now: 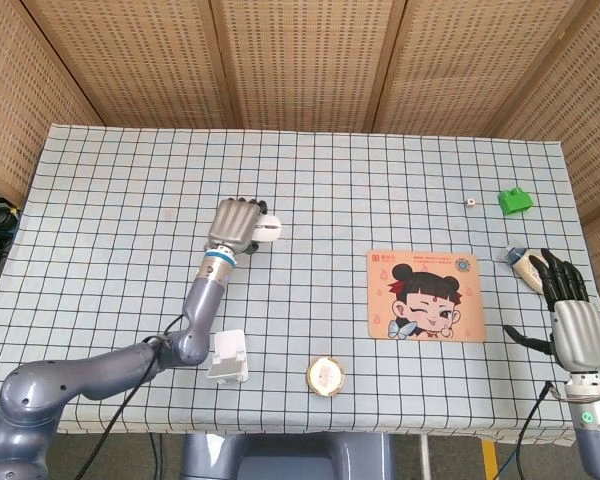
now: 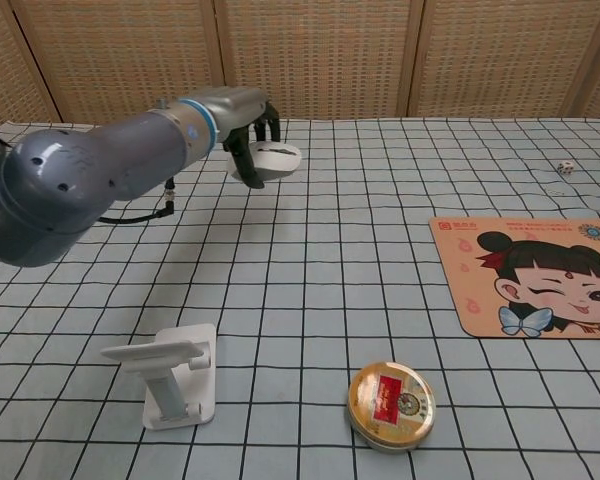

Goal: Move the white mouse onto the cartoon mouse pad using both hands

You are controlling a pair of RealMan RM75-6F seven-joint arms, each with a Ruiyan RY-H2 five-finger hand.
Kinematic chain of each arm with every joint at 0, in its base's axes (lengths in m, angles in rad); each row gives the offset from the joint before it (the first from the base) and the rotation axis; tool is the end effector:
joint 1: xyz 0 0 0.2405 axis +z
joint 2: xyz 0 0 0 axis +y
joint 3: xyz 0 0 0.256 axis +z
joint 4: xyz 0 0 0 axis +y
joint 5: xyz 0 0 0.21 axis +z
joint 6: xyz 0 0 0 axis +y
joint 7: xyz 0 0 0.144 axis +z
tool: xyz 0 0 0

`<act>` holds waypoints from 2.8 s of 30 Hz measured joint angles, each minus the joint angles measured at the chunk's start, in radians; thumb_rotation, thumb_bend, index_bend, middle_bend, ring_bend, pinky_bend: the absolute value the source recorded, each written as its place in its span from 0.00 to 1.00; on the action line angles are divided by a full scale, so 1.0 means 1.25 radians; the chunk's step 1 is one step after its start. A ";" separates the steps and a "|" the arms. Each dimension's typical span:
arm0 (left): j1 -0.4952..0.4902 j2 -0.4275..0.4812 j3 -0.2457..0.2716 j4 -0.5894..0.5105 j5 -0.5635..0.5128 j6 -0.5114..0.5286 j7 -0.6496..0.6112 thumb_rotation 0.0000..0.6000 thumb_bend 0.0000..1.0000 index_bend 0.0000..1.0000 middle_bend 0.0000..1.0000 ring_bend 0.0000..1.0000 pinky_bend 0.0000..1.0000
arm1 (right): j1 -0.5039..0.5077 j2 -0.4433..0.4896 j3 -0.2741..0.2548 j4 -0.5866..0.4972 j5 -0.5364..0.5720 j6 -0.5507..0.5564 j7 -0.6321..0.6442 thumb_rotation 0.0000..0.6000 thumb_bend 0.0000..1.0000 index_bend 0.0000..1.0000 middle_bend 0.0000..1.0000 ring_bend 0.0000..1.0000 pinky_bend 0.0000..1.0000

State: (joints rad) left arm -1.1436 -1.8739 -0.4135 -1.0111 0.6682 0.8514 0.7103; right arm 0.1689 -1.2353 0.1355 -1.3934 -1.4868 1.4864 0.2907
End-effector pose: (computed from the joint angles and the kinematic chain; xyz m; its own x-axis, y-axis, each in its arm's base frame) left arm -0.0390 0.4408 -0.0664 0.5390 0.1688 0.8252 0.8295 -0.2766 -0.4852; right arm -0.3204 -0.2280 0.1572 0.1970 0.1127 0.9739 -0.9755 -0.0768 0.2063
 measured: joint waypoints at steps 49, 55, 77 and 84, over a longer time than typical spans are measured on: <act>0.014 -0.008 0.012 -0.099 0.088 0.005 -0.154 1.00 0.16 0.10 0.00 0.00 0.03 | -0.010 0.007 0.010 -0.011 0.018 0.003 -0.034 1.00 0.13 0.06 0.00 0.00 0.00; 0.169 0.170 0.072 -0.333 0.157 0.158 -0.180 1.00 0.16 0.09 0.00 0.00 0.01 | -0.007 0.000 0.010 -0.009 0.021 -0.001 -0.055 1.00 0.13 0.06 0.00 0.00 0.00; 0.628 0.484 0.324 -0.564 0.493 0.571 -0.396 1.00 0.16 0.09 0.00 0.00 0.00 | 0.045 -0.025 0.054 -0.055 0.046 -0.032 -0.173 1.00 0.11 0.12 0.00 0.00 0.00; 0.641 0.494 0.304 -0.560 0.500 0.539 -0.422 1.00 0.16 0.09 0.00 0.00 0.00 | 0.134 -0.048 0.089 -0.151 0.098 -0.129 -0.349 1.00 0.11 0.12 0.00 0.00 0.00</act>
State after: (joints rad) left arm -0.3423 -1.2562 -0.0340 -1.7106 1.2931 1.5251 0.1829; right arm 0.3370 -1.2951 0.2474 -1.5826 -1.3648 1.3249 -0.1460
